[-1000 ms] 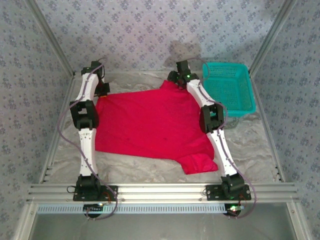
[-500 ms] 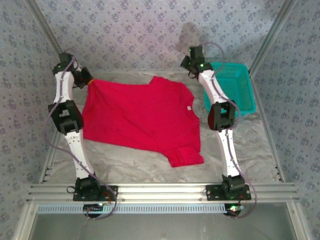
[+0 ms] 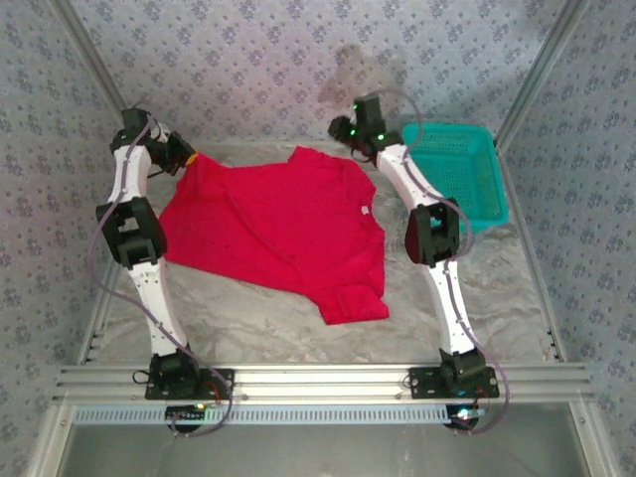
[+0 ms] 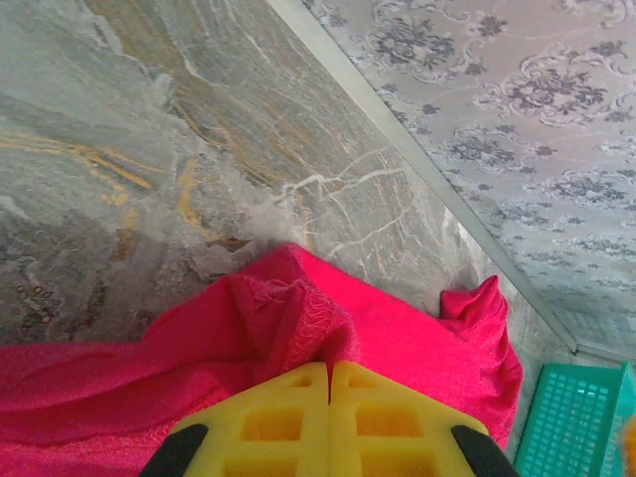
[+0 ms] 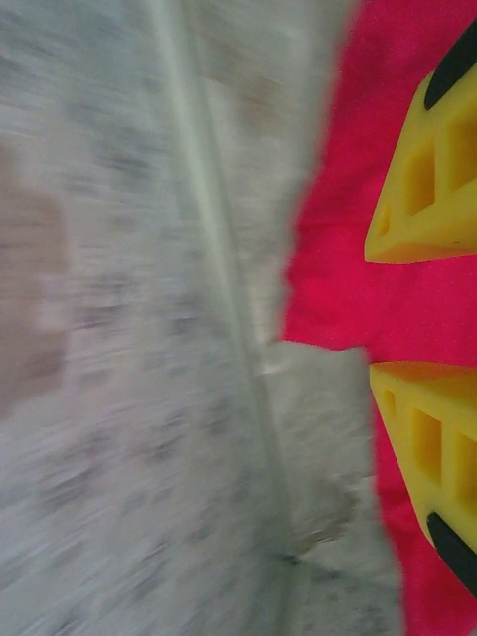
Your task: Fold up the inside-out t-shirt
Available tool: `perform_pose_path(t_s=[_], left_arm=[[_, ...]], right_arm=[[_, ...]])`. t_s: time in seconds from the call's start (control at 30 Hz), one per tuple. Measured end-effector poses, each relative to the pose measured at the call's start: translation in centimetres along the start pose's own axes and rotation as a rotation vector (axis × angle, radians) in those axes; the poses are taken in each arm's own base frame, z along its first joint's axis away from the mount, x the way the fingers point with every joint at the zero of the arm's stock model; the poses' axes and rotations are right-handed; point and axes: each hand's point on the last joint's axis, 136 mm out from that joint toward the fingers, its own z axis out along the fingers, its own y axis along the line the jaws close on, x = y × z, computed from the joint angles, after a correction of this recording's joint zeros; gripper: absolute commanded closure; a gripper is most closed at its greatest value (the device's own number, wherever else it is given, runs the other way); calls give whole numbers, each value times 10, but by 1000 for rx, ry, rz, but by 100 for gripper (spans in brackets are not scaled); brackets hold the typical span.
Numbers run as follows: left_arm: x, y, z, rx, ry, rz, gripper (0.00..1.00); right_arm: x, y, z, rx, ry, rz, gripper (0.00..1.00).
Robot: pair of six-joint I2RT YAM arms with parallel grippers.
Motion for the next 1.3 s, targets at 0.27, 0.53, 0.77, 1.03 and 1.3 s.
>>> perform_pose_path(t_s=[0.27, 0.53, 0.77, 1.03, 1.3], left_arm=[[-41, 25, 4, 58, -53, -69, 97], [-66, 50, 6, 93, -66, -156, 91], [-86, 67, -19, 107, -111, -208, 85], [-83, 75, -20, 65, -105, -207, 83], [29, 4, 25, -50, 63, -17, 82]], right_arm=[[157, -33, -6, 146, 303, 96, 64], [191, -98, -74, 371, 378, 139, 65], [215, -115, -113, 439, 425, 99, 68], [226, -112, -127, 459, 472, 8, 57], [170, -44, -125, 361, 418, -125, 44]])
